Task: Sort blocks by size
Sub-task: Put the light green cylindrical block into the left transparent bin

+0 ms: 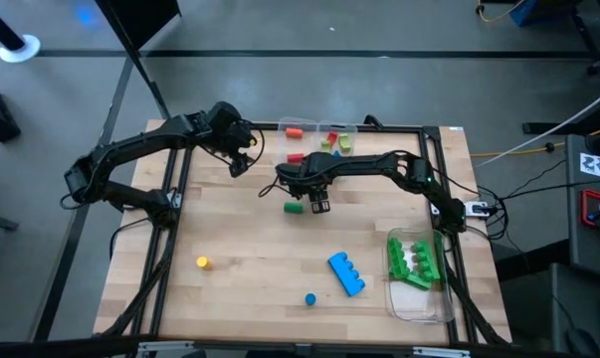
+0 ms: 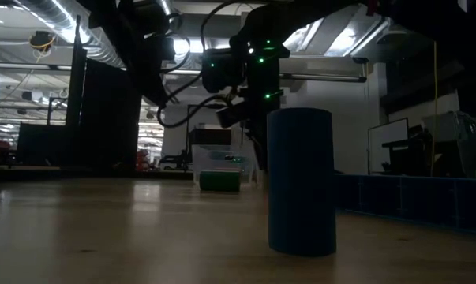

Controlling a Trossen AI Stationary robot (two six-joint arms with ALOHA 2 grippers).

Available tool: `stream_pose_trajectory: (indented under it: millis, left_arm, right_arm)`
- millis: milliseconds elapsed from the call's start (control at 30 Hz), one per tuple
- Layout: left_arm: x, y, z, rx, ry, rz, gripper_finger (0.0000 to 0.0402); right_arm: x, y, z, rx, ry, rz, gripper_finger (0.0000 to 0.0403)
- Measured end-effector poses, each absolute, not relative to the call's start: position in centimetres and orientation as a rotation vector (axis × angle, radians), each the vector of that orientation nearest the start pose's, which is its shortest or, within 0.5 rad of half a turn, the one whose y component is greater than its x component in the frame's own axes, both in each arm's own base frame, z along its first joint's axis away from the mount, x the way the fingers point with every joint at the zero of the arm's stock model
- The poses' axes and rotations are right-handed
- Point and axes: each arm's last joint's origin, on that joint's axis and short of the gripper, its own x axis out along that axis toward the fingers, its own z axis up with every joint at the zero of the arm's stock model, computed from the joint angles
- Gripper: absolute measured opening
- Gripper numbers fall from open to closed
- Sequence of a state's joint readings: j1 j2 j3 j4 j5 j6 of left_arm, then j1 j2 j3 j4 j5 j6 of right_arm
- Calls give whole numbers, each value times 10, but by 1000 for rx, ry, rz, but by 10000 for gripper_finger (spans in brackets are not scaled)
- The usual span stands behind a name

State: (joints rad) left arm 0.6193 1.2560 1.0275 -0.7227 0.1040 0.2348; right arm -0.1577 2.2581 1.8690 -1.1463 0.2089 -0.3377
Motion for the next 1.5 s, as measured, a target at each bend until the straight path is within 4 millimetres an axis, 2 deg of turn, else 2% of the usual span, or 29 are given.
stream_pose_trajectory:
  millis: [233, 400, 567, 767, 1033, 1267, 1500]
  left_arm:
    - [202, 141, 279, -126, 944, 365, 231]
    - [202, 141, 279, -126, 944, 365, 231]
    - [203, 141, 279, -125, 944, 365, 231]
    - [203, 141, 279, -125, 943, 365, 231]
    - [203, 141, 279, -118, 944, 362, 231]
    - [203, 141, 279, -118, 944, 362, 231]
    - [202, 142, 279, -94, 948, 353, 231]
  right_arm:
    - [433, -75, 175, -304, 1581, -27, 126]
    - [433, -75, 175, -305, 1581, -27, 128]
    - [433, -75, 175, -305, 1581, -27, 150]
    - [433, -75, 175, -309, 1581, -23, 127]
    - [434, -74, 175, -283, 1570, 7, 149]
    - [434, -74, 176, -284, 1563, 6, 128]
    - [435, -74, 177, -326, 1561, 10, 143]
